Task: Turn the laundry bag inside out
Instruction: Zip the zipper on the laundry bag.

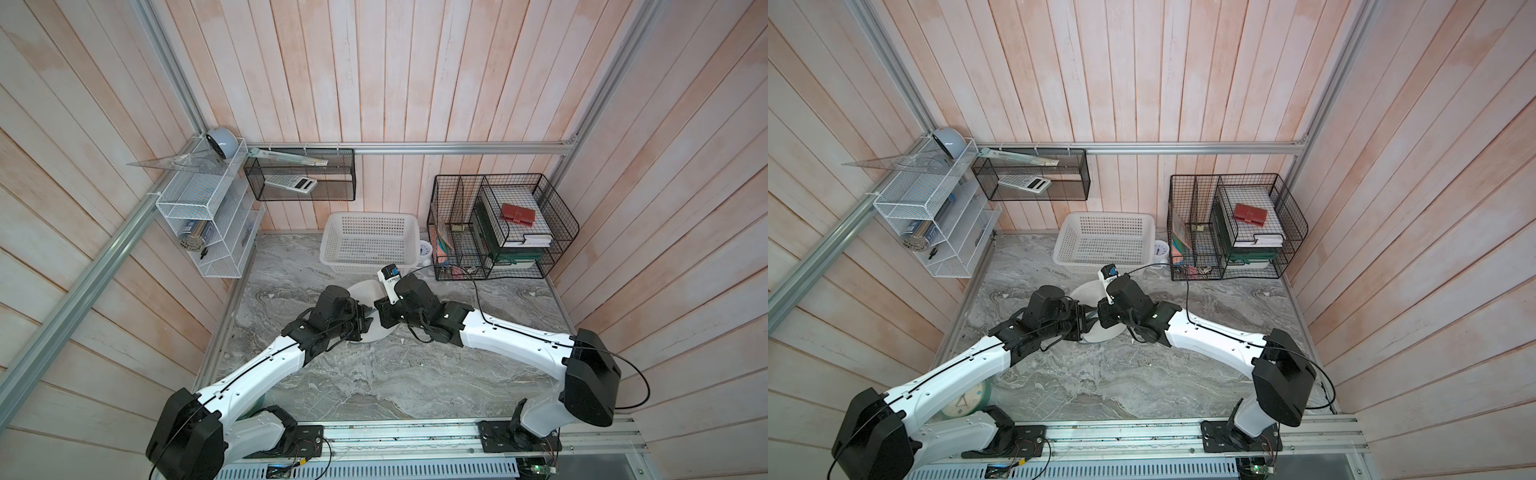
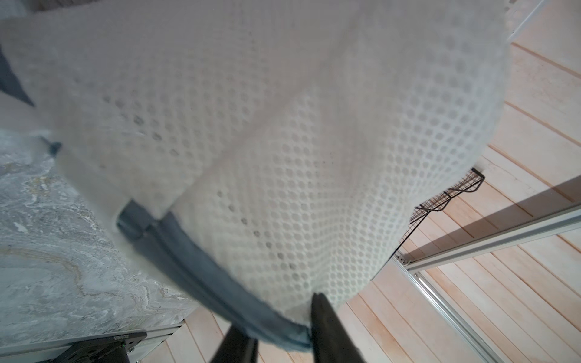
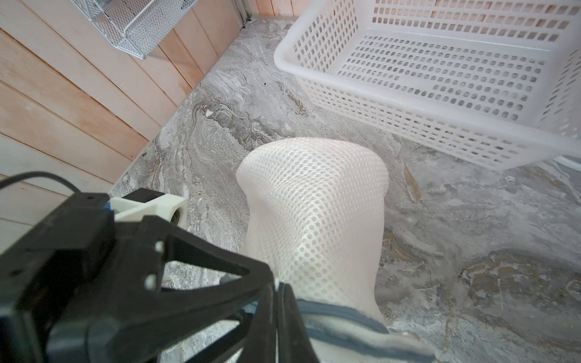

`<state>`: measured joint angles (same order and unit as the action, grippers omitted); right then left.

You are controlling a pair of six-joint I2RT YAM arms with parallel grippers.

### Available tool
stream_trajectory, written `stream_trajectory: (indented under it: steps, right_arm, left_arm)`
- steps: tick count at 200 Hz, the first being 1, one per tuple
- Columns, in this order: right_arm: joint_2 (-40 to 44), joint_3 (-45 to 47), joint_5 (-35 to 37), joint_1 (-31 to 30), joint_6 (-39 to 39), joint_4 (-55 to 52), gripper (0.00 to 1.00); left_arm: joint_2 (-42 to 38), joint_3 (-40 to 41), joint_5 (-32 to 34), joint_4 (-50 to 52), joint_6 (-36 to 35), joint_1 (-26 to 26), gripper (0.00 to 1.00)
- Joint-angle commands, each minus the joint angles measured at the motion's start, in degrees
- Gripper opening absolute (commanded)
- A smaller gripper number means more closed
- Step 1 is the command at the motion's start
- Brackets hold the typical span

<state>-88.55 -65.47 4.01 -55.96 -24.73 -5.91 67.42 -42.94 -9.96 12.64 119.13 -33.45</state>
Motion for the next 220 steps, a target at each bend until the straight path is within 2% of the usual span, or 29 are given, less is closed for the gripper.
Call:
stream_trajectory:
  steps: [1,20,47,75,104,139,144,159,167,184,220]
  right_arm:
    - [2.3,0.7,0.6,-0.3,1.0,1.9,0.00]
    - [2.5,0.9,1.8,-0.2,1.1,1.6,0.00]
    - [2.7,2.3,2.3,3.4,-2.6,0.2,0.00]
    - [5.7,7.8,0.6,8.6,-5.3,3.5,0.00]
    - [8.0,10.9,-0.8,12.6,-6.0,3.7,0.00]
    - [10.1,12.5,-1.3,15.2,-5.6,3.7,0.00]
    - [10.4,12.2,-1.6,15.2,-5.2,3.6,0.00]
    - [10.4,11.2,-3.7,15.2,-5.0,3.8,0.00]
    - [10.0,10.6,-4.2,14.9,-5.1,3.7,0.00]
    - [8.9,9.7,-4.2,13.6,-5.2,3.6,0.00]
    - [6.7,9.1,-2.5,10.2,-5.9,5.0,0.00]
  left_arm:
    - [0.0,0.8,1.3,-0.9,2.6,0.7,0.15]
    - [-0.3,0.7,0.9,-0.8,2.0,1.3,0.00]
    - [-2.3,0.3,0.4,0.1,1.1,3.4,0.00]
    - [-6.0,2.3,0.2,-0.6,1.9,6.2,0.00]
    - [-8.6,6.6,-0.3,-6.4,5.0,7.7,0.00]
    - [-9.8,8.0,-1.2,-6.1,3.7,8.6,0.00]
    - [-9.5,7.8,-1.4,-6.2,3.0,8.7,0.08]
    - [-7.8,5.8,-2.6,-4.9,0.2,8.6,0.42]
    - [-6.4,4.6,-3.8,-4.9,-1.1,8.7,0.51]
    - [-3.7,1.7,-5.7,-4.9,-3.0,8.1,0.62]
    - [1.3,-1.3,-6.2,-8.1,-1.9,2.6,0.62]
